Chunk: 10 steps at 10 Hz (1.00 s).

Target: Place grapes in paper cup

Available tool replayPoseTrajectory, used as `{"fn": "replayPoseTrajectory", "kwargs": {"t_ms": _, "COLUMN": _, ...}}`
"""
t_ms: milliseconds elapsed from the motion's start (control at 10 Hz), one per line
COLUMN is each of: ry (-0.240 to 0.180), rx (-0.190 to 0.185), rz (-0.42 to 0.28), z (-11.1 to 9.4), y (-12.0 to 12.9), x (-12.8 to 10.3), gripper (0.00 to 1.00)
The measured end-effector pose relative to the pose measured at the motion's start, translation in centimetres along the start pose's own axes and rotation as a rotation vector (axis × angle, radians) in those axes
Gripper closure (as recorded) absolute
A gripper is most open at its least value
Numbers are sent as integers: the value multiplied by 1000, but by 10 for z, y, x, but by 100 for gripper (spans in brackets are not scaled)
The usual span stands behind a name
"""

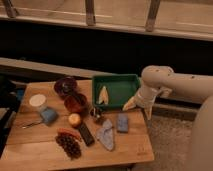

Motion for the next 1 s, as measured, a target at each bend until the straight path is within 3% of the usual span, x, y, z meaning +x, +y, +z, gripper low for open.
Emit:
{"fn": "replayPoseTrajectory", "kwargs": {"t_ms": 600, "ry": -6, "rx": 7, "rz": -17, "z": -3, "y": 3, "x": -1, "gripper": 20}}
{"fn": "replayPoseTrajectory", "kwargs": {"t_ms": 700, "ry": -5, "rx": 11, "rz": -40, "z": -4, "y": 10, "x": -1, "gripper": 20}}
{"fn": "replayPoseTrajectory", "kwargs": {"t_ms": 1000, "ry": -4, "rx": 12, "rz": -165, "z": -3, "y": 66, "x": 6, "gripper": 20}}
